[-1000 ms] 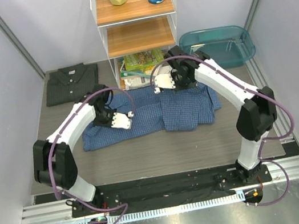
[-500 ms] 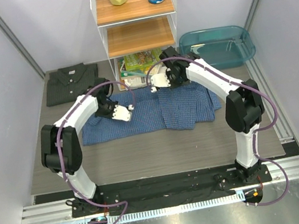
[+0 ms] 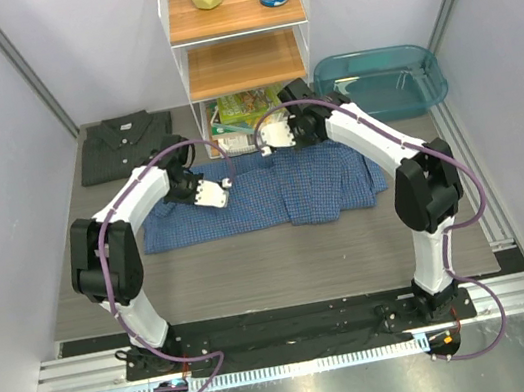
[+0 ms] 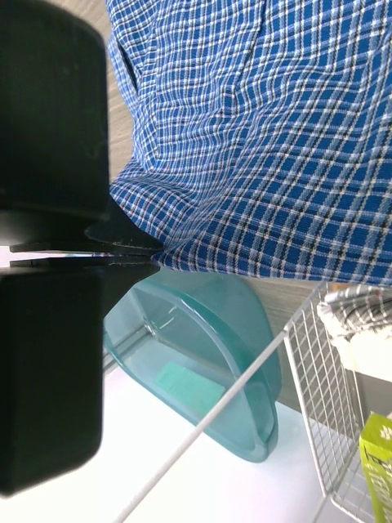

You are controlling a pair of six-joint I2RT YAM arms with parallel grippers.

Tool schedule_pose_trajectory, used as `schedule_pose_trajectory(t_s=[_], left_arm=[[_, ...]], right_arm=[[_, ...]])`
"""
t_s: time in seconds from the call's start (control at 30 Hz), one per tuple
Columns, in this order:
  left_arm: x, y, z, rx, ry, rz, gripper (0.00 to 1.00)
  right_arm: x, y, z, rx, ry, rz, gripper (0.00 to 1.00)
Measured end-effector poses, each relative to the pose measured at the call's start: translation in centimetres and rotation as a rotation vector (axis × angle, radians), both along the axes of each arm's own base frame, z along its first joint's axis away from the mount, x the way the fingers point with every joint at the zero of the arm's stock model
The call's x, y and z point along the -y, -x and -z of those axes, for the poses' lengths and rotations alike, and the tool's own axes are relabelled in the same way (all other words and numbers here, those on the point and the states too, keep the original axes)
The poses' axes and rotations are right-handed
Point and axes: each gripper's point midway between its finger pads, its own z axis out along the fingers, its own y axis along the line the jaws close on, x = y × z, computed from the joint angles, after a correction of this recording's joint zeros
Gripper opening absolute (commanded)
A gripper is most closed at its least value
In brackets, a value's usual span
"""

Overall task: Fold and stack the long sleeve shirts
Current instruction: Fold the shirt

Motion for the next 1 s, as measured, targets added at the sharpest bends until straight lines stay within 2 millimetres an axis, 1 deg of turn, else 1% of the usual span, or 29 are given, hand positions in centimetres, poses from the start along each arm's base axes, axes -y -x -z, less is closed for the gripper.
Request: schedule_pose_trajectory(t_s=[0.17, 0.3, 0.57, 0.77, 0.83, 0.87, 0.9, 0.93, 0.97, 1.0], left_arm=[[0.0, -0.2, 0.0, 0.009, 0.005, -0.012, 0.0], [-0.1, -0.3, 0.3, 0.005, 0.004, -0.015, 0.0], [-0.4, -0.3, 0.5, -0.001, 0.001, -0.022, 0.0], [-0.5, -0.5, 0.9, -0.004, -0.001, -0.024, 0.0], [-0.6, -0.4, 1.4, -0.017, -0.007, -0.025, 0.09], [-0.6, -0.4, 1.7, -0.023, -0.011, -0.026, 0.15], [-0.7, -0.4, 1.8, -0.028, -0.014, -0.026, 0.25], [-0.7, -0.4, 2.0, -0.031, -0.018, -0.03, 0.3], [-0.8, -0.4, 2.1, -0.033, -0.022, -0.034, 0.35], [-1.0, -0.4, 2.1, -0.035, -0.023, -0.045, 0.41]], right_arm=[[-0.2, -0.5, 0.1, 0.01, 0.005, -0.008, 0.01], [-0.4, -1.0, 0.7, 0.01, 0.017, -0.02, 0.01], [-1.5, -1.9, 2.1, 0.009, 0.033, -0.05, 0.01], [-2.4, -2.6, 2.4, 0.027, 0.03, -0.061, 0.01], [-2.6, -2.8, 2.6, 0.032, 0.029, -0.063, 0.02], [-2.7, -2.8, 2.7, 0.033, 0.029, -0.064, 0.04], [-2.8, -2.9, 2.7, 0.034, 0.028, -0.065, 0.15], [-2.8, -2.9, 2.7, 0.037, 0.029, -0.064, 0.2], [-2.8, -3.0, 2.7, 0.041, 0.028, -0.06, 0.3], [-2.7, -3.1, 2.6, 0.048, 0.028, -0.053, 0.49]])
